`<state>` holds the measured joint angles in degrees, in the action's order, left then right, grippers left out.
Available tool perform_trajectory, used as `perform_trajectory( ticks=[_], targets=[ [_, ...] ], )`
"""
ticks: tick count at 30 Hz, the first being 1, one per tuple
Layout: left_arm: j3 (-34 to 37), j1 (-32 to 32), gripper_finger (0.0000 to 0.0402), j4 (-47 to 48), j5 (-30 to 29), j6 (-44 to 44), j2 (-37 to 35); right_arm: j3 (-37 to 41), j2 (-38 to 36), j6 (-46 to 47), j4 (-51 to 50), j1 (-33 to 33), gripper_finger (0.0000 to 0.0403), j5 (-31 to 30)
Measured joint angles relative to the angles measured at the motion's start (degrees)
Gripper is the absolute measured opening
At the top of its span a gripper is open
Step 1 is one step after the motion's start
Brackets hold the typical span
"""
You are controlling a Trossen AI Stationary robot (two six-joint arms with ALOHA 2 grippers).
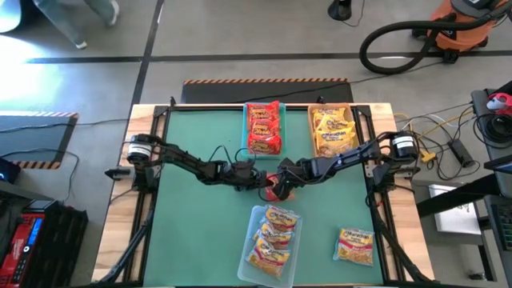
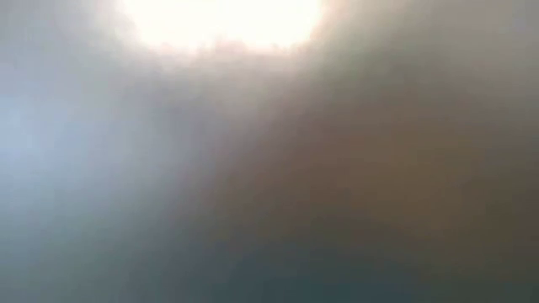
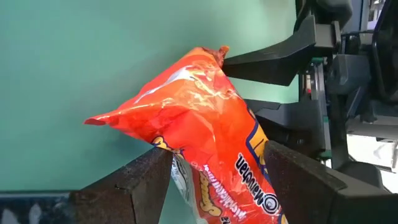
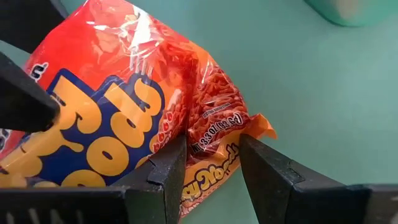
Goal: Sort Maruchan noodles
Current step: Put the red noodle pack into the green bin
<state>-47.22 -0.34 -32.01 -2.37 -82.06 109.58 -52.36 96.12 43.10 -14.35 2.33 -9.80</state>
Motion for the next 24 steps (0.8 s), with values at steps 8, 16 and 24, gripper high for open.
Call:
perform_trajectory(
  ticks=[8,16,24],
  targets=[
    [0.00,0.02,0.0234,-0.09,-1.71,-0.17,0.02,0.02,0.00,-1.82,0.16,0.02,0.0139,-0.09],
    [0.00,0.00,0.0189,-0.09,-1.69,-0.28,0.04,0.02,0.00,-3.11,0.24,0.02,0.0139,-0.26],
    [0.00,0.00,0.0100,-0.40,-1.36,-0.38,0.04,-0.05,-1.21,-3.22,-1.88,-0.02,0.0139,1.52]
  ],
)
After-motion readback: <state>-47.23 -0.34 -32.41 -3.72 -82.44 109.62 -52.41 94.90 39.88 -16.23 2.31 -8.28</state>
